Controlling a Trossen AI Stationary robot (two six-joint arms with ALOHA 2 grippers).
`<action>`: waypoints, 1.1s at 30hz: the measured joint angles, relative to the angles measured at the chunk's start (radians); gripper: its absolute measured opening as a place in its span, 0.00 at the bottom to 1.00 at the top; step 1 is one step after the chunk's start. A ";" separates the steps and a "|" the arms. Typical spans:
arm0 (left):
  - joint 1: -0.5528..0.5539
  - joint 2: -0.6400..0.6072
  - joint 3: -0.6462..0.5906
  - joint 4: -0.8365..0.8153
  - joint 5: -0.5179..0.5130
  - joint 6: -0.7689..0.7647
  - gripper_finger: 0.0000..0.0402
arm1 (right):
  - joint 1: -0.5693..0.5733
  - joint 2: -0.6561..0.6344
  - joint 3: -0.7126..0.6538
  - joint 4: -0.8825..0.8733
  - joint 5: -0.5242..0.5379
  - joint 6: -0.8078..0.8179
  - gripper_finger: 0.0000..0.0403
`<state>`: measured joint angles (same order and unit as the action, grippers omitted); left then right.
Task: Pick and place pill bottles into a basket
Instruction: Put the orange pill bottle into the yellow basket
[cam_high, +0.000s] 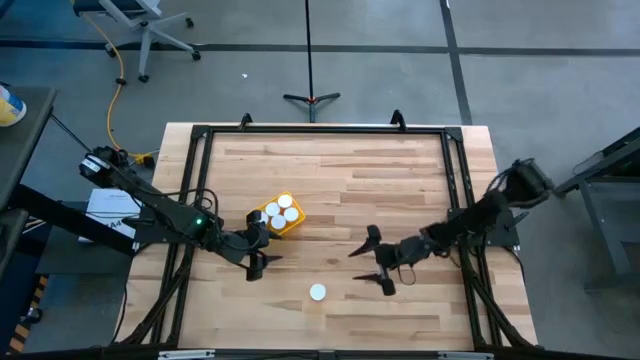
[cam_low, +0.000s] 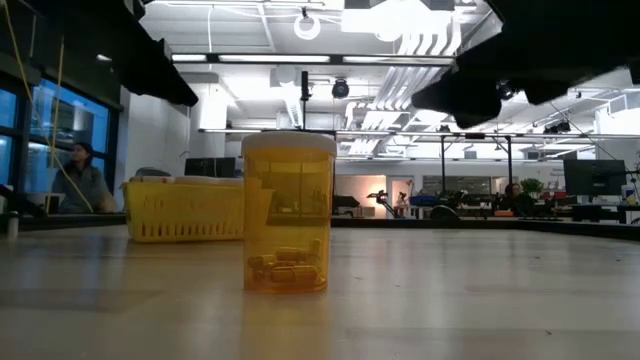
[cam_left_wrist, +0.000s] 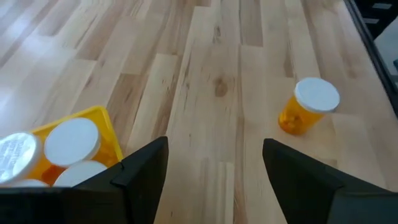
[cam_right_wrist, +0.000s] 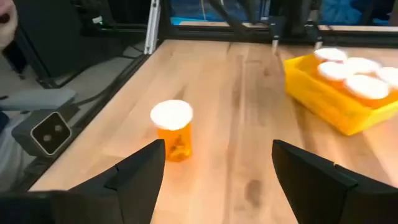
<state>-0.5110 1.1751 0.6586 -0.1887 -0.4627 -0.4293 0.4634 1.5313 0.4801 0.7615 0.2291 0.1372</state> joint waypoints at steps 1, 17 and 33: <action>0.000 0.000 0.000 -0.006 0.000 -0.002 0.73 | 0.008 0.035 0.000 0.043 0.000 0.004 0.70; 0.000 0.000 0.000 -0.053 0.001 -0.007 0.73 | 0.002 0.400 0.279 -0.001 -0.098 0.000 0.69; 0.000 0.000 0.000 -0.078 0.004 0.003 0.73 | -0.050 0.499 0.399 -0.034 -0.236 0.038 0.68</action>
<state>-0.5110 1.1748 0.6586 -0.2668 -0.4590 -0.4259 0.4133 2.0303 0.8788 0.7276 -0.0066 0.1754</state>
